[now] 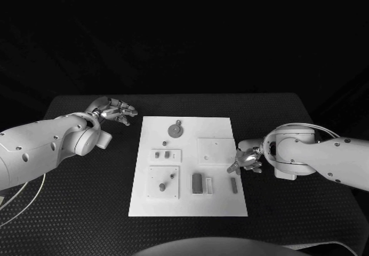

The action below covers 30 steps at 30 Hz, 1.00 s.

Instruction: Assemble the parts on the task board

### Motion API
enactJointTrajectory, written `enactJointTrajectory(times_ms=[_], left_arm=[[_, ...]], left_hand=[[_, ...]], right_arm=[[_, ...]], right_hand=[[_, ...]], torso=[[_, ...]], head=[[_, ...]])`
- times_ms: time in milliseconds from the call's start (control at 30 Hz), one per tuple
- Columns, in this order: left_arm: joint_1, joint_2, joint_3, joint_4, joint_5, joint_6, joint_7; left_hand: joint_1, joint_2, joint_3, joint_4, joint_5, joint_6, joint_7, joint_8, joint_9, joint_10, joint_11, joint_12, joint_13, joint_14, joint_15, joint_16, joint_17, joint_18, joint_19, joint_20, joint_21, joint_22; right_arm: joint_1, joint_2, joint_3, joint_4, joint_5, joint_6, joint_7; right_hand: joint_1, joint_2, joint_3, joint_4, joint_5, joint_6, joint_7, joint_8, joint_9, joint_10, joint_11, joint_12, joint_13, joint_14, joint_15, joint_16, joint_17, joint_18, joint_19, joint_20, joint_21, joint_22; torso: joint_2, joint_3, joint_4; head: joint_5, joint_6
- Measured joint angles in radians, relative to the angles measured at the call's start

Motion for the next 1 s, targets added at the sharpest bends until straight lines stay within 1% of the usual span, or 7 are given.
enactJointTrajectory(times_ms=[167,333,467,600,800,867,1000], left_arm=[[0.000,0.000,0.000,0.000,0.000,0.002,0.000],[0.000,0.000,0.000,0.000,0.000,0.003,0.000],[0.000,0.000,0.000,0.000,0.000,0.004,-0.001],[0.000,0.000,0.000,0.000,0.000,0.004,-0.001],[0.000,0.000,0.000,0.000,0.000,0.005,-0.001],[0.000,0.000,0.000,0.000,0.000,0.005,-0.001],[0.000,0.000,0.000,0.000,0.000,0.006,-0.001]], left_hand=[[0.000,0.000,-0.003,0.003,0.000,0.000,0.000,0.000,0.000,0.000,0.000,0.000,0.000,0.000,0.000,0.000,0.000,0.000,0.000,0.000,0.000,0.000],[0.000,0.000,-0.003,0.003,0.000,0.000,0.000,0.000,0.000,0.000,0.000,0.000,0.000,0.000,0.000,0.000,0.000,0.000,0.000,0.000,0.000,0.000],[0.000,0.000,-0.003,0.003,0.000,0.000,0.000,0.000,0.000,0.000,0.000,0.000,0.000,0.000,0.000,-0.004,0.000,0.000,0.000,0.000,0.000,0.000],[0.000,0.000,-0.003,0.003,0.000,0.000,0.000,0.000,0.000,0.000,0.000,0.000,0.000,0.000,0.000,-0.004,0.000,0.000,0.000,0.000,0.000,0.000],[0.000,0.000,0.000,0.005,0.000,0.000,0.000,0.000,-0.001,0.000,0.000,0.000,0.001,0.000,0.000,-0.004,0.000,0.000,0.000,0.000,0.000,0.000],[0.000,0.000,0.000,0.005,0.000,0.000,0.000,0.000,-0.001,0.000,0.000,0.000,0.001,0.000,0.000,-0.004,0.000,0.000,0.000,0.000,0.000,0.000],[0.000,0.000,0.000,0.005,0.000,0.000,0.000,0.000,-0.001,0.000,0.000,0.000,0.001,0.000,0.000,-0.004,0.000,0.000,0.000,0.000,0.000,0.000]], right_arm=[[-0.007,-0.003,-0.018,-0.001,0.001,0.023,-0.014],[-0.033,0.001,-0.024,-0.013,-0.002,0.035,-0.025],[-0.053,0.008,-0.024,-0.015,-0.010,0.038,-0.029],[-0.060,0.015,-0.020,-0.019,-0.022,0.038,-0.030],[-0.069,0.031,-0.018,-0.019,-0.032,0.034,-0.030],[-0.071,0.036,-0.017,-0.019,-0.035,0.033,-0.030],[-0.074,0.050,-0.016,-0.021,-0.047,0.030,-0.030]], right_hand=[[-0.005,0.004,0.003,-0.003,0.000,0.006,-0.003,0.000,0.000,0.000,0.000,0.000,0.001,0.000,0.000,0.000,0.000,0.000,0.000,0.000,0.000,0.000],[-0.012,-0.004,0.003,-0.003,0.000,0.010,-0.006,0.000,0.000,0.004,-0.004,0.000,0.001,0.001,-0.001,0.000,0.001,0.000,0.000,0.000,0.000,0.000],[-0.016,-0.008,0.003,-0.003,0.000,0.018,-0.001,0.003,0.000,0.005,-0.002,0.000,0.001,0.003,-0.006,0.000,0.001,0.001,0.000,0.000,0.000,0.000],[-0.020,-0.012,0.003,-0.003,0.000,0.026,0.000,0.011,0.002,0.006,-0.001,0.000,0.001,0.002,-0.006,0.000,0.001,0.002,0.000,0.000,0.000,0.000],[-0.025,-0.017,0.003,-0.003,0.000,0.030,0.000,0.009,0.002,0.007,0.000,0.000,0.001,0.002,-0.006,0.000,0.001,0.002,0.000,0.000,0.000,0.000],[-0.025,-0.017,0.003,-0.003,0.000,0.027,-0.003,0.009,0.002,0.007,0.000,0.000,0.001,0.002,-0.006,0.000,0.001,0.002,0.000,0.000,0.000,0.000],[-0.022,-0.020,0.017,-0.023,0.000,0.027,-0.003,0.009,0.002,0.008,0.000,0.000,0.001,0.002,-0.006,0.000,0.001,0.002,0.000,0.000,0.000,0.000]], torso=[[0.000,0.0000,0.0001],[0.000,0.0000,0.0013],[0.000,0.0000,0.0026],[0.000,-0.0002,0.0027],[0.000,-0.0006,0.0023],[0.000,-0.0006,0.0024],[-0.001,-0.0006,0.0025]], head=[[-0.003,-0.002],[-0.008,-0.005],[-0.009,-0.008],[-0.009,-0.009],[-0.009,-0.011],[-0.009,-0.011],[-0.010,-0.011]])
